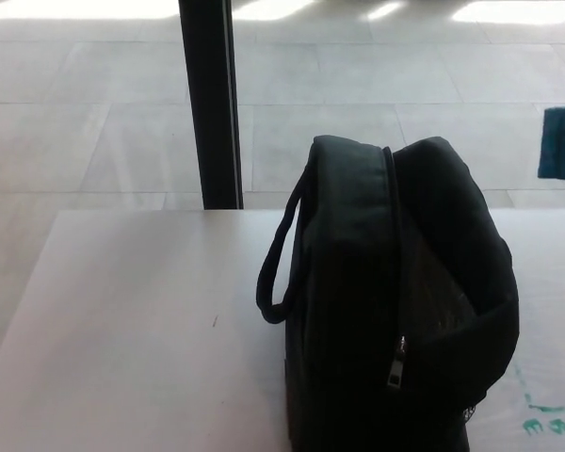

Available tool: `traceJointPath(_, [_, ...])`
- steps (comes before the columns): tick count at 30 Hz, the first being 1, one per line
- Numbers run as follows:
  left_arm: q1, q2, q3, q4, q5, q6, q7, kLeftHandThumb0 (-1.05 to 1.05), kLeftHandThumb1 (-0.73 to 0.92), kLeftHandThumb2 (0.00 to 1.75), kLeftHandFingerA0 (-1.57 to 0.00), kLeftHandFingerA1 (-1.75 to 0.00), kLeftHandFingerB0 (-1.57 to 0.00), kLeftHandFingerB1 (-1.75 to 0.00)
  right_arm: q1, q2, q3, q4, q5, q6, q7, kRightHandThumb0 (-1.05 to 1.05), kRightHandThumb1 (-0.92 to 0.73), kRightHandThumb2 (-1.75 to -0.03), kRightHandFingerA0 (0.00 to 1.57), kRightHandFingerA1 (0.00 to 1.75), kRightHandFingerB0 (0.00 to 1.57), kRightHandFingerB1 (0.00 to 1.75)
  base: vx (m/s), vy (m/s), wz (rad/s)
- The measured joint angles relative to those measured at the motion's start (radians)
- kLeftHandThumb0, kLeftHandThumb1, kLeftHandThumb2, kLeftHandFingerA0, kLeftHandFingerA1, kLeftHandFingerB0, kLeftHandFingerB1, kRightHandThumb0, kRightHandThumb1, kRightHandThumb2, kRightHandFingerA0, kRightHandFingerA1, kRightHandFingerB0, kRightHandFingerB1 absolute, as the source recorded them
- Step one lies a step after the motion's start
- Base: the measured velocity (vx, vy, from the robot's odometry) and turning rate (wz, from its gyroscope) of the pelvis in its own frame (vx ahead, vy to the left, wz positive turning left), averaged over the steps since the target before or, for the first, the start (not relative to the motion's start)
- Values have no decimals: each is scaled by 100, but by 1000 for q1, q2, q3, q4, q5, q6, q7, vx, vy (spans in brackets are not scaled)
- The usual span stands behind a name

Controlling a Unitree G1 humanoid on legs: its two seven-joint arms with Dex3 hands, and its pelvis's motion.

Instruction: The robot uses its right hand to pick up the cube kept on the middle of the desk and put it inside the bag next to it

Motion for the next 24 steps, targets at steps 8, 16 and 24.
traceJointPath(8, [-1,-1,1,-1,-1,0,1,-59,62,58,-27,-51,-30,-40,95,42,72,-271,-4,40,61,-21,-47,-116,88,175,76,157,0,0,0])
traceJointPath(16, [1,-1,1,-6,-1,1,1,-61,60,56,-29,-52,-32,-40,135,49,115,-375,-20,58,118,-20,-47,-116,89,175,76,159,0,0,0])
traceJointPath(24, [3,-1,-1,-14,-1,1,3,-71,47,85,-26,-57,-26,-51,134,37,123,-386,-34,38,151,-22,-50,-111,91,175,78,153,0,0,0])
